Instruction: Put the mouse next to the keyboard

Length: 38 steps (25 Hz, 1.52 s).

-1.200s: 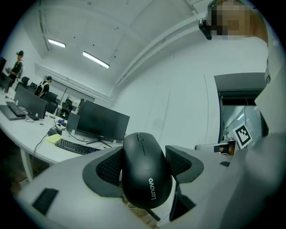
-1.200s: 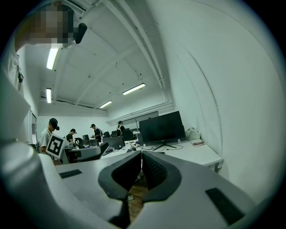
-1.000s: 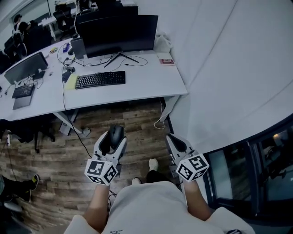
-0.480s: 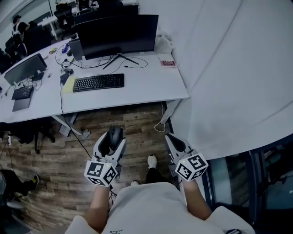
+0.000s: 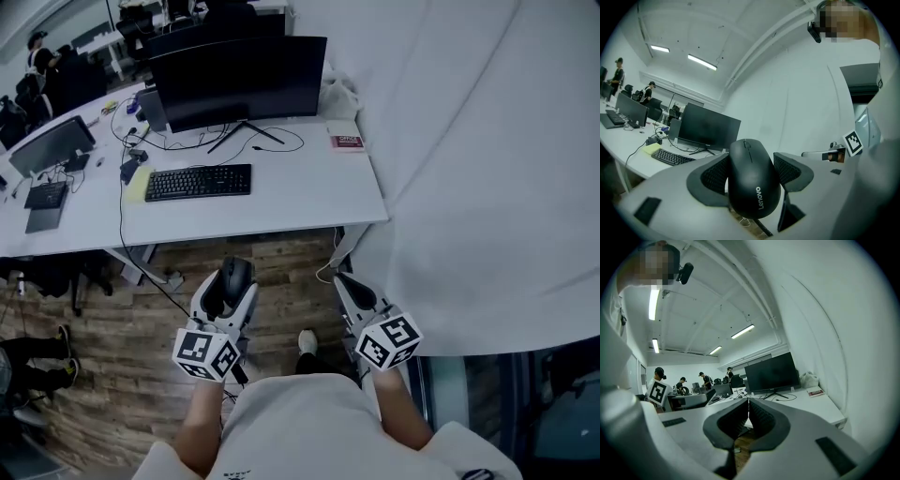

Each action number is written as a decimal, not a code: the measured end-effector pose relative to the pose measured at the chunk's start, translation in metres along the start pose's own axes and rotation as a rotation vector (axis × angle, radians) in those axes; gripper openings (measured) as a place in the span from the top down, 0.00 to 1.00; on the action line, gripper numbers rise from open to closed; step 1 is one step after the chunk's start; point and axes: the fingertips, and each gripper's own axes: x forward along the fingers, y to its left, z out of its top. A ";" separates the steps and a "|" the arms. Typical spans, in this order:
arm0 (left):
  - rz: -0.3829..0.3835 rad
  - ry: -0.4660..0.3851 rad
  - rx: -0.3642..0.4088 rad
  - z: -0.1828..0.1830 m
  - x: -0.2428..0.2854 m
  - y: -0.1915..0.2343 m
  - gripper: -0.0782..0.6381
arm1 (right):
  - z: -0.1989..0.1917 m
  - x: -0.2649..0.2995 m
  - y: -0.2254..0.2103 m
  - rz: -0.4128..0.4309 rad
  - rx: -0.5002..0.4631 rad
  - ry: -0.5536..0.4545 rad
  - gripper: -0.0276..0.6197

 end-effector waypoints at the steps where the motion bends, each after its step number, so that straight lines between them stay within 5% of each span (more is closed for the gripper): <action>1: 0.005 0.000 0.000 0.001 0.007 0.000 0.46 | 0.002 0.004 -0.006 0.006 0.001 0.004 0.93; 21: 0.085 0.016 0.004 -0.002 0.122 -0.017 0.46 | 0.020 0.053 -0.118 0.108 0.008 0.035 0.93; 38: 0.111 0.039 0.006 -0.012 0.150 -0.019 0.46 | 0.011 0.054 -0.143 0.161 0.015 0.065 0.93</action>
